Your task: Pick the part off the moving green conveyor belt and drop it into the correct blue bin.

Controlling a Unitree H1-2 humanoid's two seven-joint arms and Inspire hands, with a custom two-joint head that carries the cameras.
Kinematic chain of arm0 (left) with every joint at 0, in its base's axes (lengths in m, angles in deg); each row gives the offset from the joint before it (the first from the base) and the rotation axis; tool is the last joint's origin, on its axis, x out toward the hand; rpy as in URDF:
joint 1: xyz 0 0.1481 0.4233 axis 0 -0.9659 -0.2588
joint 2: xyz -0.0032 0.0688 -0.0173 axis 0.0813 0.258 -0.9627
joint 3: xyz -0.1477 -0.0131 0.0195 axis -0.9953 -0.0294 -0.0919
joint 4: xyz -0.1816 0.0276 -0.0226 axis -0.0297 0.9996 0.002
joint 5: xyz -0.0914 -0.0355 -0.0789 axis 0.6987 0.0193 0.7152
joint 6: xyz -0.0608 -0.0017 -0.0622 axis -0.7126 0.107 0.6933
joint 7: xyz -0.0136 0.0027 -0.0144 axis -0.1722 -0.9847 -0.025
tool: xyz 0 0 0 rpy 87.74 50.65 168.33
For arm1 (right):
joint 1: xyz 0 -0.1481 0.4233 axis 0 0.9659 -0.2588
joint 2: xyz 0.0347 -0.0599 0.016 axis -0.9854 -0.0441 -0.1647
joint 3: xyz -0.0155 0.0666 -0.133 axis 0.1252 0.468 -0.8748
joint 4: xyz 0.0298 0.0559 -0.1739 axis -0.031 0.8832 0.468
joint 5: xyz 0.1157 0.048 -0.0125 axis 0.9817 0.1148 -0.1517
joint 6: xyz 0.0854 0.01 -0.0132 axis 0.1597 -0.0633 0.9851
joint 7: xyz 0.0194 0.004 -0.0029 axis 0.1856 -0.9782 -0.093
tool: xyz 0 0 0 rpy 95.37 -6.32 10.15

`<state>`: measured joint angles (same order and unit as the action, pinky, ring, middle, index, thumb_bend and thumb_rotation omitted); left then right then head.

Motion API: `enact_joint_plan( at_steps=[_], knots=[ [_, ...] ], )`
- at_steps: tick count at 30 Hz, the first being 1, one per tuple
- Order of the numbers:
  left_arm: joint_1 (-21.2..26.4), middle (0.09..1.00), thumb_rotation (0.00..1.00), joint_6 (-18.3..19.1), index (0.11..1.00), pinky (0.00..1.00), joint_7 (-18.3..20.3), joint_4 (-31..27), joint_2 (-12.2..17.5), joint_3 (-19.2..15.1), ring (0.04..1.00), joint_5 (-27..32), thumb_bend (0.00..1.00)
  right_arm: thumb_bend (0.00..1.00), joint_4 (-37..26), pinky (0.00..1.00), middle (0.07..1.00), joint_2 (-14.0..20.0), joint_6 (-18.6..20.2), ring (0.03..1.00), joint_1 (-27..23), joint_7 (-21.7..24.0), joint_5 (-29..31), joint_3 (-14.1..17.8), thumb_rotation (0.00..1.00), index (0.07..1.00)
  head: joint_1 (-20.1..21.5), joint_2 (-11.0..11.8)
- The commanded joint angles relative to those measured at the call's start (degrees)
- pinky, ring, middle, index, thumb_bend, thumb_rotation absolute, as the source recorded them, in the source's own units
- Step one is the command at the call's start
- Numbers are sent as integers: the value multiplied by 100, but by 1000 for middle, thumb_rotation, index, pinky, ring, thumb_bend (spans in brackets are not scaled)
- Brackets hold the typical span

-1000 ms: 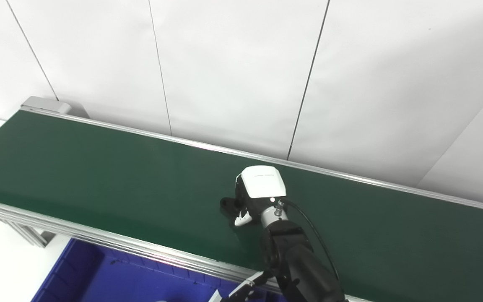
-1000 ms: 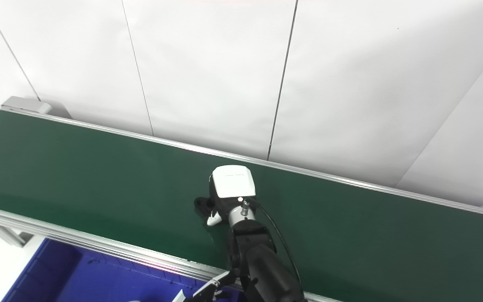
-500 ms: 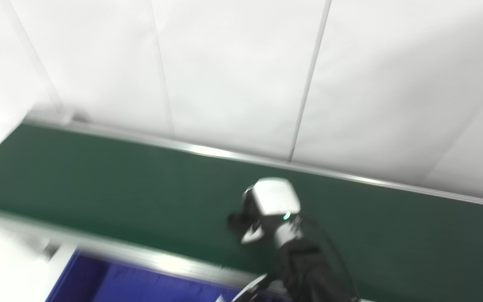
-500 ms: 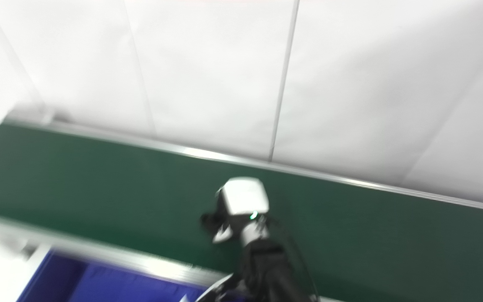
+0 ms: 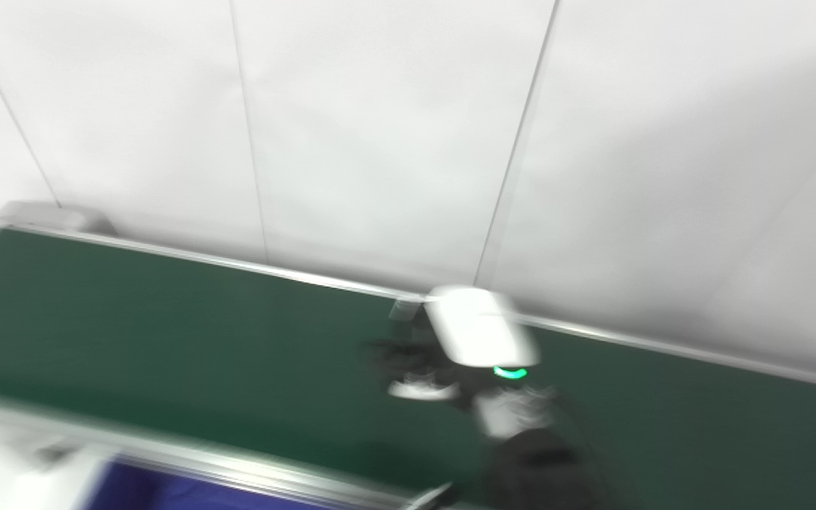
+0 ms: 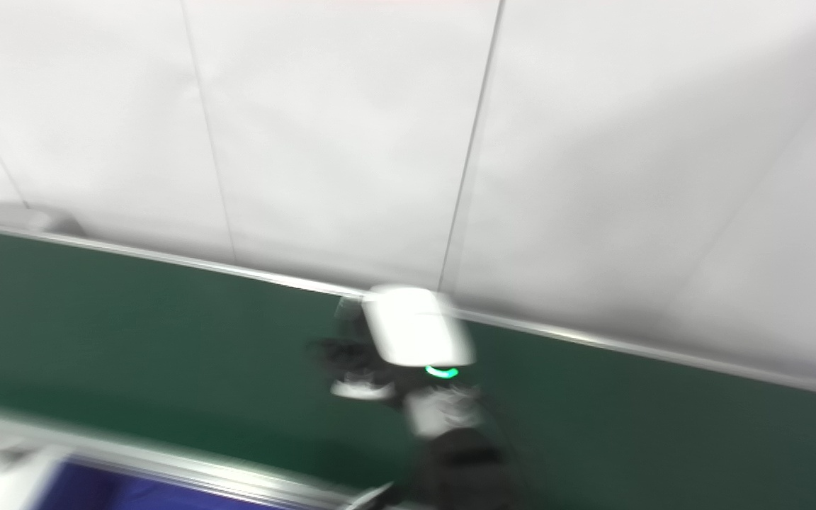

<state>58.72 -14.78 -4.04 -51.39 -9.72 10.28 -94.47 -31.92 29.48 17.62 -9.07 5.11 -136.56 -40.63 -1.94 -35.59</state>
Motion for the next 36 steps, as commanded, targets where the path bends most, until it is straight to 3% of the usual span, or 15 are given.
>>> enact_joint_plan(
  at_steps=[1,16,21,27,36],
  knots=[
    [-21,941,745,-80,901,896,84,-173,-43,22,943,39,776,510,-391,89,240,-119,-61,151,-118,126,-205,63,134,490,45,-23],
    [-152,977,856,350,947,974,405,-875,158,-288,982,314,770,510,-1707,93,244,-68,-374,156,586,1407,-986,525,136,491,1374,-587],
    [-101,999,894,424,989,999,582,-1071,305,-384,1000,753,719,510,-2177,90,249,-8,-570,155,1149,1701,-1192,757,134,488,1913,-824],
    [-100,1000,931,499,1000,1000,745,-1249,417,-520,1000,1104,775,507,-2619,90,244,-81,-724,154,2153,1963,-1534,1023,137,490,2327,-1005],
    [-6,1000,900,630,1000,1000,1038,-1356,630,-690,1000,1466,698,508,-2801,92,248,-183,-1010,155,3462,1610,-1692,1365,135,488,2721,-1121]
  ],
)
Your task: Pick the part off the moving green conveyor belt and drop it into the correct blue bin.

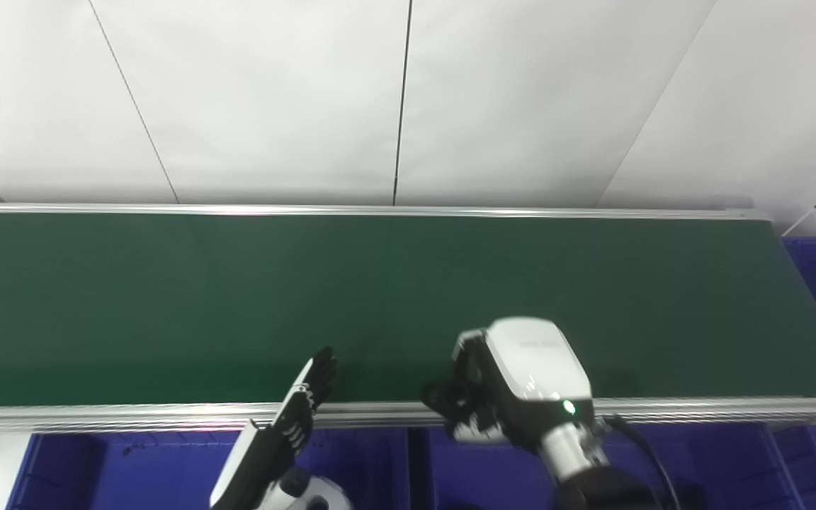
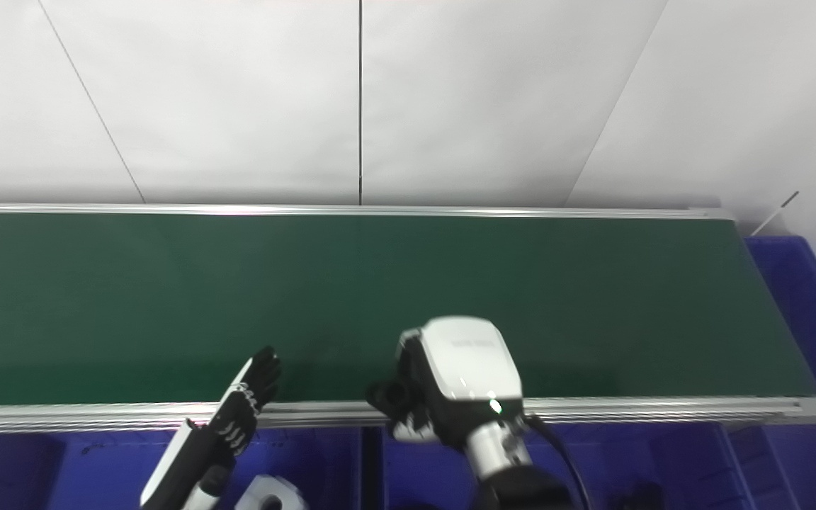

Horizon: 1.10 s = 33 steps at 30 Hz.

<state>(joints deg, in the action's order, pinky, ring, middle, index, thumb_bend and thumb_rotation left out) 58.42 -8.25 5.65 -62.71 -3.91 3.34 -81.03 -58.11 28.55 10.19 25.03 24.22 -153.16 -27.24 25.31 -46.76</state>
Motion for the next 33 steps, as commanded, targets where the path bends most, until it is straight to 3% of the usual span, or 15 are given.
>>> enact_joint_plan(
  at_steps=[1,7,11,15,21,22,23,24,27,29,33],
  knots=[
    [32,1000,892,12,1000,1000,97,-241,61,-16,1000,140,701,506,-175,96,260,-83,-295,161,165,-371,-26,54,135,490,-4,-4],
    [75,993,866,205,999,1000,177,-395,161,-155,1000,276,708,504,25,120,298,-88,-399,189,750,-590,-52,191,137,491,49,-157],
    [94,989,860,311,1000,1000,234,-521,215,-249,1000,366,700,505,199,120,293,-180,-415,190,983,-786,-187,165,140,491,174,-105],
    [147,998,856,239,1000,1000,354,-453,275,-302,1000,490,680,504,446,110,279,-339,-334,178,1090,-815,-380,155,142,492,274,-55],
    [243,995,852,455,1000,1000,418,-525,316,-369,1000,523,685,508,687,133,303,-492,-289,205,1067,-724,-624,246,139,491,419,-130],
    [249,995,853,445,1000,1000,437,-527,320,-373,1000,535,680,511,687,154,327,-492,-306,226,1075,-815,-672,243,140,493,423,-124],
    [250,998,854,430,1000,1000,452,-524,322,-376,1000,545,676,514,683,236,416,-488,-327,313,1086,-877,-780,231,149,495,421,-125],
    [251,999,854,428,1000,1000,463,-524,321,-377,1000,559,675,687,669,339,520,-489,-353,413,1090,-860,-964,218,288,625,415,-157],
    [244,998,847,477,1000,1000,474,-550,324,-386,1000,593,679,924,620,595,727,-497,-445,640,1111,-679,-1400,185,577,783,403,-152],
    [242,998,845,537,1000,1000,466,-603,330,-402,1000,573,671,985,596,724,811,-481,-522,743,1118,-591,-1586,154,689,817,427,-178],
    [269,998,838,437,1000,1000,487,-563,329,-449,1000,555,660,1000,562,829,858,-536,-671,814,1121,-368,-1825,125,794,843,413,-137]
  ],
)
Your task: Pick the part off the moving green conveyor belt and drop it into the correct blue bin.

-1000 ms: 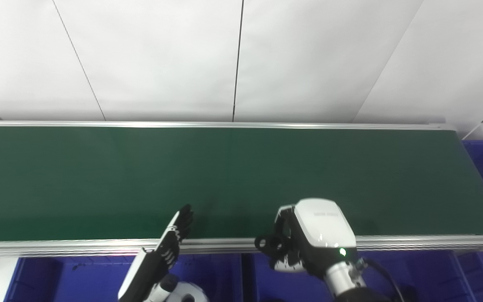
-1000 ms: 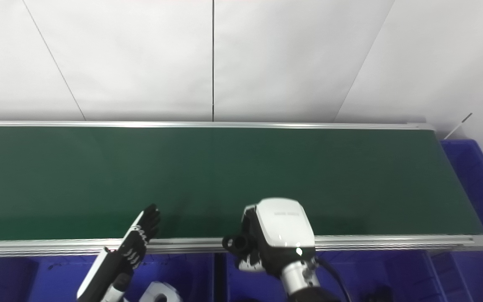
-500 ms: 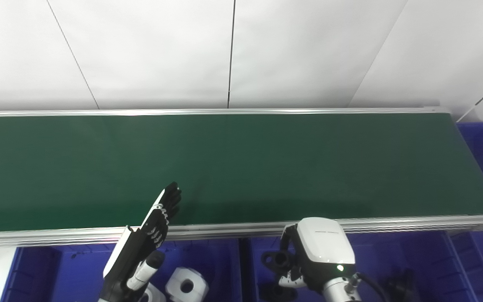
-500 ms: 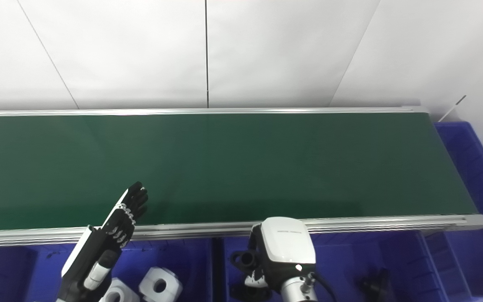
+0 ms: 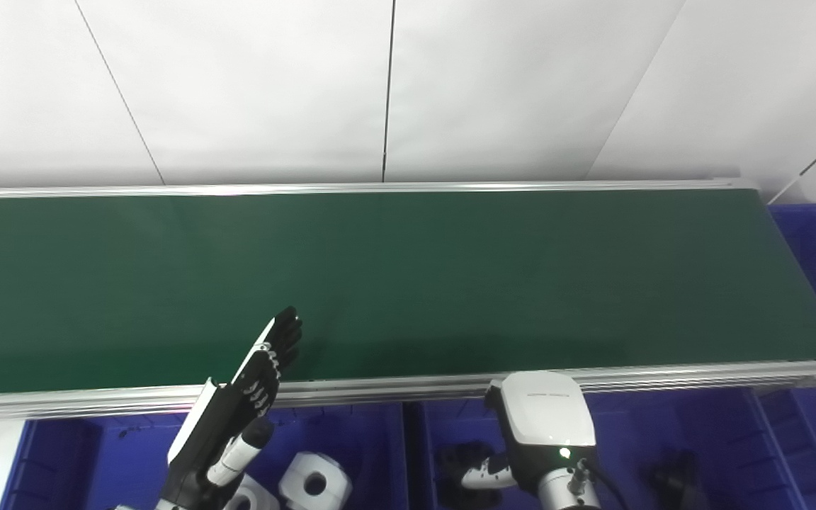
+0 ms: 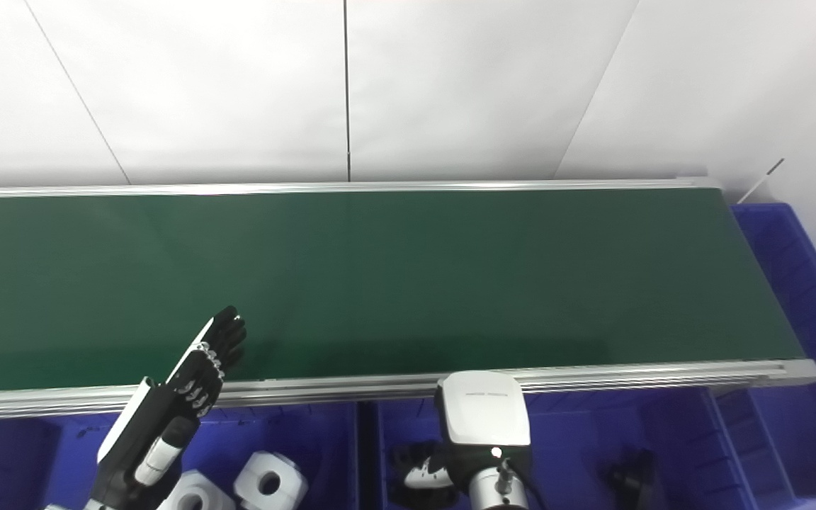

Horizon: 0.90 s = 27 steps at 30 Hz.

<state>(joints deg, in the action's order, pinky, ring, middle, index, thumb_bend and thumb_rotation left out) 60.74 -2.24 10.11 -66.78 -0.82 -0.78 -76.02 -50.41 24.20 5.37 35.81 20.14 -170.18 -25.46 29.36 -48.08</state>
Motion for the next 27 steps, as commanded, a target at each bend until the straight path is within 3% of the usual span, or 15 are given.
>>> enact_joint_plan(
  at_steps=[1,8,12,15,18,22,24,27],
  knots=[
    [35,998,837,-159,1000,1000,39,-158,16,-44,1000,48,661,1000,-217,832,862,-126,-218,815,42,81,-153,-48,802,847,8,-5],
    [-15,1000,837,-53,1000,1000,54,-293,44,-56,1000,43,660,972,-343,806,841,-283,-287,800,71,197,-138,-48,731,832,-70,-28],
    [-87,995,842,-20,1000,1000,86,-361,68,-23,1000,66,677,932,-466,759,827,-378,-199,785,245,-52,436,-70,689,806,-305,-29],
    [-154,991,838,-51,1000,1000,87,-350,46,-3,1000,35,677,853,-515,640,777,-488,-161,724,554,-819,1682,-126,611,751,-505,-6],
    [-204,977,840,-77,987,1000,4,-297,-75,54,996,-189,697,791,-440,598,769,-537,-376,708,880,-1602,3505,-138,666,742,-1007,-62],
    [-235,962,863,-173,961,966,-101,-238,-229,152,975,-608,729,724,-63,657,784,-657,-240,748,1132,-1543,5362,-77,811,763,-1378,-65],
    [-264,959,855,-152,948,961,-117,-304,-276,183,967,-685,729,693,127,683,797,-561,-348,769,1127,-1594,5837,-69,868,771,-1446,-142],
    [-312,964,866,69,948,984,-121,-488,-349,230,976,-804,728,703,592,717,812,-235,-987,791,984,-1980,6647,92,935,785,-1492,-399]
  ],
)
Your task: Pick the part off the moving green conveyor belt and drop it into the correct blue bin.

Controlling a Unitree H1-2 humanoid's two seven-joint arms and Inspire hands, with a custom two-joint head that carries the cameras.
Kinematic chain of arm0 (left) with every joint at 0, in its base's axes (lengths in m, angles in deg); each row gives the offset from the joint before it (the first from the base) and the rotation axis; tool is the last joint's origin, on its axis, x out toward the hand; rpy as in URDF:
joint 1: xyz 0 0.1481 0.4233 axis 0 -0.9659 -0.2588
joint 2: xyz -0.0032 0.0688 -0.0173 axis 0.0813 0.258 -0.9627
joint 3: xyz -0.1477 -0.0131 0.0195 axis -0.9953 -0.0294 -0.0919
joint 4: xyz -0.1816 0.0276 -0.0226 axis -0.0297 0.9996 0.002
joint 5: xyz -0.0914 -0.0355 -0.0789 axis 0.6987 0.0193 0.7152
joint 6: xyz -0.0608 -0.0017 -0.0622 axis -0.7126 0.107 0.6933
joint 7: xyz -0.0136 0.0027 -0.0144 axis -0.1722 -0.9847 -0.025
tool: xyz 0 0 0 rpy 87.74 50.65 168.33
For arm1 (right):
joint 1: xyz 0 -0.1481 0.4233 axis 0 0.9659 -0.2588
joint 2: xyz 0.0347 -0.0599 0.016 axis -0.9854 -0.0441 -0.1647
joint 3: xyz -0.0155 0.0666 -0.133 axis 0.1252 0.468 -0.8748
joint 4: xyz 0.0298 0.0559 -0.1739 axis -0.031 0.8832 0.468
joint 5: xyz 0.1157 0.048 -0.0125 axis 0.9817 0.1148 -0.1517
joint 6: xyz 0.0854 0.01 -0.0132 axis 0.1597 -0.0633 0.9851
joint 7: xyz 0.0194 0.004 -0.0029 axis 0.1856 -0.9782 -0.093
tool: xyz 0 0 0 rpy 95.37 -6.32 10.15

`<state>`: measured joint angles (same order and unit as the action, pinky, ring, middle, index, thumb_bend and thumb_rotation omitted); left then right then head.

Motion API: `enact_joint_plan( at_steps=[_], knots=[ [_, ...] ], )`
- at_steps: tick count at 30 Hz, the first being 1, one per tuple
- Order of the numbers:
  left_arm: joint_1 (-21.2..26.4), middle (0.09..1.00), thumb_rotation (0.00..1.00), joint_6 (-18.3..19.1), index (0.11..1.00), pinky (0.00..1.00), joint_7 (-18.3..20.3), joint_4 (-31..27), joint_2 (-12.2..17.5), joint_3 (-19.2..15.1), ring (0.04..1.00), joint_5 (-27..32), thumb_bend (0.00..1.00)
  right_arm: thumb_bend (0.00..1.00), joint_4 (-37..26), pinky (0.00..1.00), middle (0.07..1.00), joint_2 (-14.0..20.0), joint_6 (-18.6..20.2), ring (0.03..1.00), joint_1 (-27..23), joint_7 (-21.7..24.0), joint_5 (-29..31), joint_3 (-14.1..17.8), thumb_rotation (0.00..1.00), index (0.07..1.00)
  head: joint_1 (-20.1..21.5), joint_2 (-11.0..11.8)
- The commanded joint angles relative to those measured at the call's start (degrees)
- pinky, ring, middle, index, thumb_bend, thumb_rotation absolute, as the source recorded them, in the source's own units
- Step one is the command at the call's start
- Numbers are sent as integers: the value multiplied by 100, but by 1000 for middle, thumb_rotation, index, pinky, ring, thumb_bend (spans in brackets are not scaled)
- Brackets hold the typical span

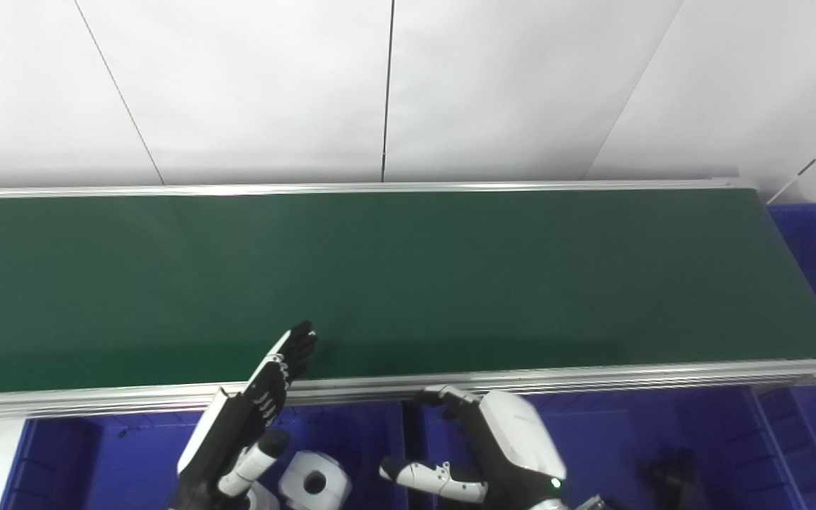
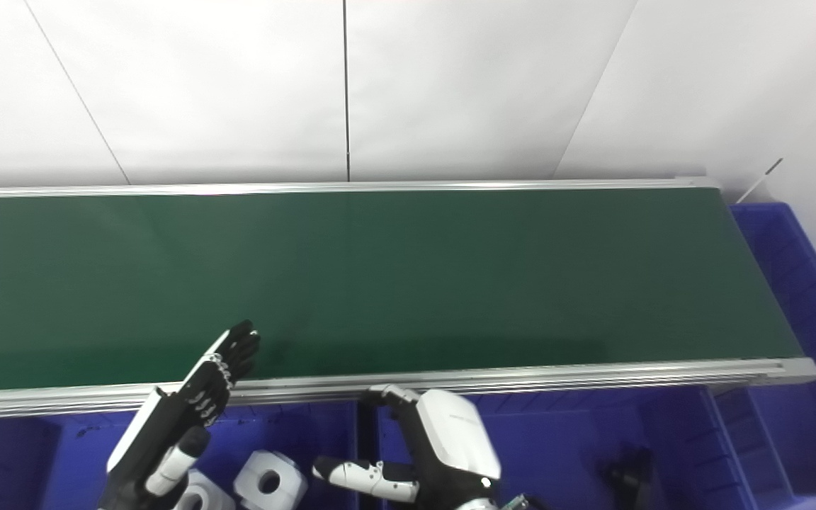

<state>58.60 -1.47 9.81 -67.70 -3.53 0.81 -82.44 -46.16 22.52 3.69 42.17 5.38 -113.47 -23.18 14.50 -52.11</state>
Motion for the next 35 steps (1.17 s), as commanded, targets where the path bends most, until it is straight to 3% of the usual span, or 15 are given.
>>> enact_joint_plan(
  at_steps=[1,3,8,11,17,19,23,24,27,31,35],
  knots=[
    [-115,962,868,50,947,986,-99,-447,-100,81,976,-199,727,719,254,725,817,3,-926,797,313,-600,1186,-98,951,791,-7,4],
    [-132,964,878,212,947,990,-123,-562,-163,116,979,-299,728,727,401,732,816,100,-1179,799,240,-814,1636,-34,947,793,-96,-168],
    [-112,974,893,293,958,984,-166,-573,-250,184,984,-451,729,708,696,734,821,342,-1603,803,79,-1196,2014,-88,866,803,-236,-188],
    [-112,981,900,297,958,980,-181,-566,-270,223,987,-528,726,711,777,735,820,425,-1644,803,35,-1328,2113,-129,842,803,-209,-218],
    [-143,981,889,249,960,983,-211,-417,-275,259,989,-551,705,721,922,745,817,436,-1664,806,40,-1552,2435,-153,874,790,-354,23],
    [-188,980,885,155,951,980,-221,-305,-281,286,992,-544,718,711,1073,727,808,470,-1884,795,64,-1705,2443,-165,902,785,-434,316],
    [-252,986,882,36,955,986,-223,-169,-260,333,1000,-568,721,727,1308,717,803,502,-2212,786,110,-1896,2573,-180,988,775,-536,439],
    [-270,981,873,32,955,983,-228,-135,-265,346,998,-584,715,732,1371,715,808,503,-2282,786,131,-1950,2600,-178,994,779,-623,556],
    [-273,975,863,6,953,981,-249,-33,-278,362,993,-654,723,749,1553,704,805,493,-2479,778,143,-2093,2692,-162,1000,773,-640,530],
    [-250,965,847,-93,942,980,-312,166,-343,378,986,-726,724,741,1801,717,817,493,-2815,787,93,-2221,2925,-124,1000,781,-899,670],
    [-287,959,816,-125,924,961,-355,151,-407,470,973,-782,713,745,1804,729,837,473,-3107,798,148,-2342,3119,-29,1000,797,-1098,554]
  ],
)
